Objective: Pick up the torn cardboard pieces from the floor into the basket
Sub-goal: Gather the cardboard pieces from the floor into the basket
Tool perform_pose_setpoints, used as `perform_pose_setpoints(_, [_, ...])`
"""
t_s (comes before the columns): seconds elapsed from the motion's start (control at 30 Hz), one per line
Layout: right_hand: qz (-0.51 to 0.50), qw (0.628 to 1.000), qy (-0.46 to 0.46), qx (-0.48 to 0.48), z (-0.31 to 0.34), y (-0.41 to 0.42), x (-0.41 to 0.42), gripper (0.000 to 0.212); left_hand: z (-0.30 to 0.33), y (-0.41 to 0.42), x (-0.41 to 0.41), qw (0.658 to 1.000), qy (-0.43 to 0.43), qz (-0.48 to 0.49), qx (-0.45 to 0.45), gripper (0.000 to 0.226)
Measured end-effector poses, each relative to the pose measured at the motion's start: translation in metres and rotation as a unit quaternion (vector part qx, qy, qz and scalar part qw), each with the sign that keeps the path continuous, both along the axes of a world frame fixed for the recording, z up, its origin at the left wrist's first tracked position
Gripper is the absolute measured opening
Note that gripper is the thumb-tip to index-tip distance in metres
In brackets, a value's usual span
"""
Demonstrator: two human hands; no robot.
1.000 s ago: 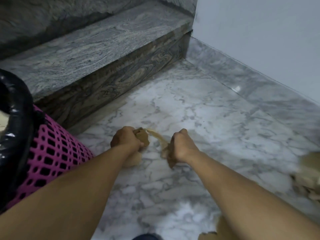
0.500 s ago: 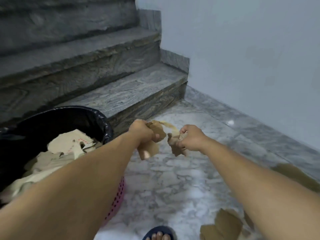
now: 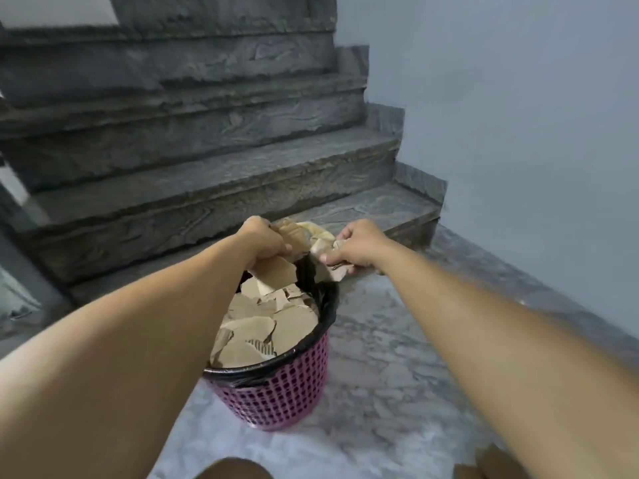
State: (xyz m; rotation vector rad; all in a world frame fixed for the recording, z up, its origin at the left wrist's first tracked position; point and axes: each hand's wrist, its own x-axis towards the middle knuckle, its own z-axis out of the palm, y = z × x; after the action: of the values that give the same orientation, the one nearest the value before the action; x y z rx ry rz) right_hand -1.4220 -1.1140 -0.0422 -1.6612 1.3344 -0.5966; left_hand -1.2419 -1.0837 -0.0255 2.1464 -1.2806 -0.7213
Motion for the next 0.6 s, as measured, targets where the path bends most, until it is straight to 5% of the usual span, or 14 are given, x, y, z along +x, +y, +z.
perform_pose_setpoints(0.13, [0.035, 0.998, 0.046, 0.013, -0.024, 0.008, 0.061, 0.041, -0.028, 0.021, 0.057, 0.998, 0.001, 0.014, 0.067, 0.051])
perform_pose_setpoints(0.23, [0.015, 0.980, 0.191, -0.061, -0.044, 0.013, 0.075, 0.046, -0.055, 0.040, 0.092, 0.994, -0.040, 0.010, 0.098, 0.051])
perform_pose_setpoints(0.43, [-0.100, 0.924, 0.308, -0.205, -0.077, 0.026, 0.087, 0.047, -0.097, 0.071, 0.144, 0.976, -0.212, 0.057, 0.003, 0.046])
perform_pose_setpoints(0.53, [-0.151, 0.937, 0.293, -0.112, -0.086, 0.028, 0.085, 0.056, -0.111, 0.077, 0.148, 0.957, -0.286, 0.042, -0.017, 0.048])
perform_pose_setpoints(0.6, [-0.189, 0.966, 0.171, 0.045, -0.090, 0.029, 0.084, 0.038, -0.114, 0.079, 0.155, 0.967, -0.247, 0.060, -0.010, 0.050])
